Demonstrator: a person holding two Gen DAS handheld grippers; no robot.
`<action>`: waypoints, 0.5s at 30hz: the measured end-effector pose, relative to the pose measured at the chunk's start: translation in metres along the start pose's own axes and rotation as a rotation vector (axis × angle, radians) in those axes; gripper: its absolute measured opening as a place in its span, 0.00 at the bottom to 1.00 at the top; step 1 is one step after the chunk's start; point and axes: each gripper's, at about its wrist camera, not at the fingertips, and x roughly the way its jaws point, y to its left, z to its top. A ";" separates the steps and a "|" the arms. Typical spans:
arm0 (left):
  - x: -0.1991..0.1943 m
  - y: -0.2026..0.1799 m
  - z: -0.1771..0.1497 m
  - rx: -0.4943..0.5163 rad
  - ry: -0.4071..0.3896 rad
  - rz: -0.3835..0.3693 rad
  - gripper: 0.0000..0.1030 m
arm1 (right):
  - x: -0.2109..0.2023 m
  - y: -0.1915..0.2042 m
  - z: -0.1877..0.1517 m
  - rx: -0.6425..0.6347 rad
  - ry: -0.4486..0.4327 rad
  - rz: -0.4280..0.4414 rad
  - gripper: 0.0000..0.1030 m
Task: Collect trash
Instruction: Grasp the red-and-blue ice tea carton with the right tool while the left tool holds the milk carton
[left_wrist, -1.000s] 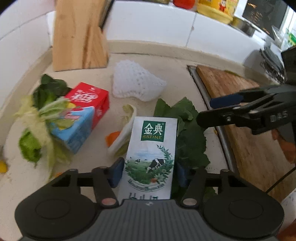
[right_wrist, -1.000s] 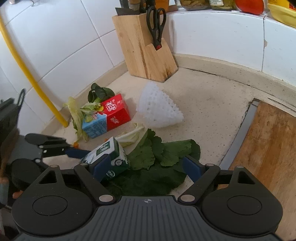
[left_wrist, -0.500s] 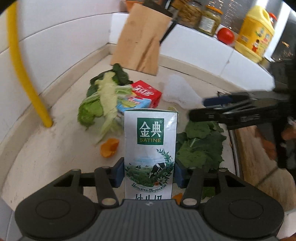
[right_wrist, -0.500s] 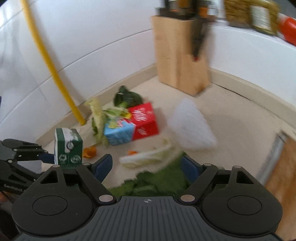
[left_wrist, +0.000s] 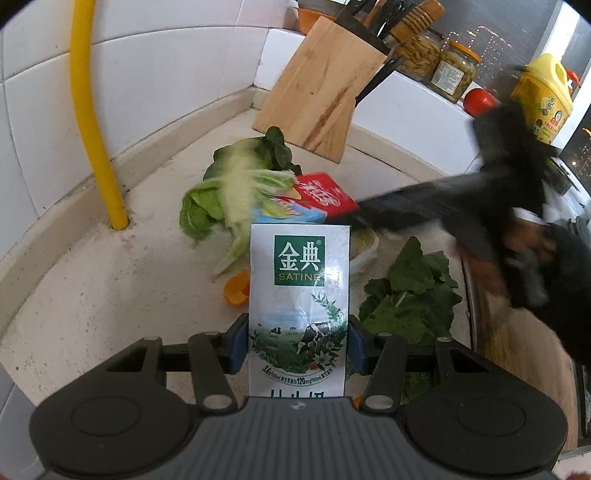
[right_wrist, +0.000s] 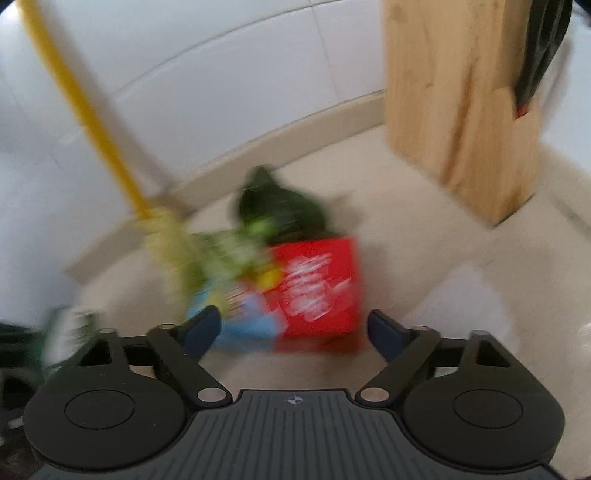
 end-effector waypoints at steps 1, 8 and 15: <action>0.001 0.001 0.000 0.001 0.003 -0.001 0.45 | -0.009 0.010 -0.008 -0.032 0.001 0.031 0.87; 0.003 0.010 0.000 -0.036 0.002 -0.014 0.45 | -0.075 0.072 -0.044 -0.255 -0.005 0.103 0.92; 0.003 0.011 0.007 -0.025 -0.008 0.011 0.44 | -0.026 0.067 -0.011 -0.412 0.055 -0.093 1.00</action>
